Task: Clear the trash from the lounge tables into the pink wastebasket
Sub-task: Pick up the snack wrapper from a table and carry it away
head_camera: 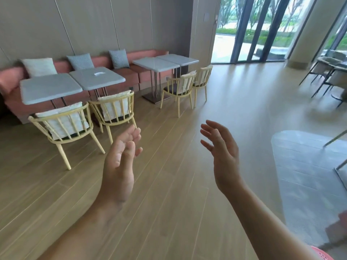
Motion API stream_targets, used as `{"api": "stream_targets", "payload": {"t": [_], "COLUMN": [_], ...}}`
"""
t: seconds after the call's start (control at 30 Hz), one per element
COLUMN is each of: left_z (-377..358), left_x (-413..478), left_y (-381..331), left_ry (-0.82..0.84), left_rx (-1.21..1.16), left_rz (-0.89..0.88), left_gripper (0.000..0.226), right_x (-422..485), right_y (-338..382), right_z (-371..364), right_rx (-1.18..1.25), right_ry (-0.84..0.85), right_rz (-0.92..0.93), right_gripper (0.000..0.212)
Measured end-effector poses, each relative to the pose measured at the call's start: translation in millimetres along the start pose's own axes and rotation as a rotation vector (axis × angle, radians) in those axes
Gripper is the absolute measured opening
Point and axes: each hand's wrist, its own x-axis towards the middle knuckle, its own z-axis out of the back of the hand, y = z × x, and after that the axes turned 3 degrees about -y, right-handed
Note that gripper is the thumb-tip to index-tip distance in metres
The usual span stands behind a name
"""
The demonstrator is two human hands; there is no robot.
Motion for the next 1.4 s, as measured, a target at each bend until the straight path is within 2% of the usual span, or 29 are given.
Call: {"api": "stream_targets", "payload": {"t": [0.3,0.5,0.67,0.9,1.1,1.27,1.4], "left_z": [-32.4,-30.4,-30.4,-42.4,-80.3,-117.7,-139.5], "left_x": [220.4,384.1,537.1,706.7,853.0,989.3,1097.5], "left_y": [121.5,224.3,281.3,365.9,462.3,530.8,572.4], "left_ry": [-0.03,-0.01,0.004,0.013,0.002,-0.037,-0.067], "left_rx": [0.003,0.007,-0.004,-0.002,0.008,0.025,0.033], "left_rz": [0.027,0.016,0.014,0.042,0.025,0.026,0.001], "left_gripper": [0.043,0.049,0.05,0.047,0.043,0.04,0.036], "right_x": [226.4,377.6,506.0,665.4,815.5,968.9,1083.4], "right_y": [-103.4,-191.6,-240.0,-320.8,-410.2,-468.7,-499.5], "right_z": [-74.2,-160.4,-226.8,-291.5,-332.3,-363.3,-391.6], "right_rx": [-0.016,-0.031,-0.021,-0.019,-0.011,0.009,0.016], "right_ry": [0.052,0.059,0.042,0.026,0.068,0.103,0.134], "right_rz": [0.002,0.013,0.016,-0.015,-0.005,-0.039,-0.028], "right_gripper": [0.027,0.031,0.033,0.032,0.041,0.032,0.037]}}
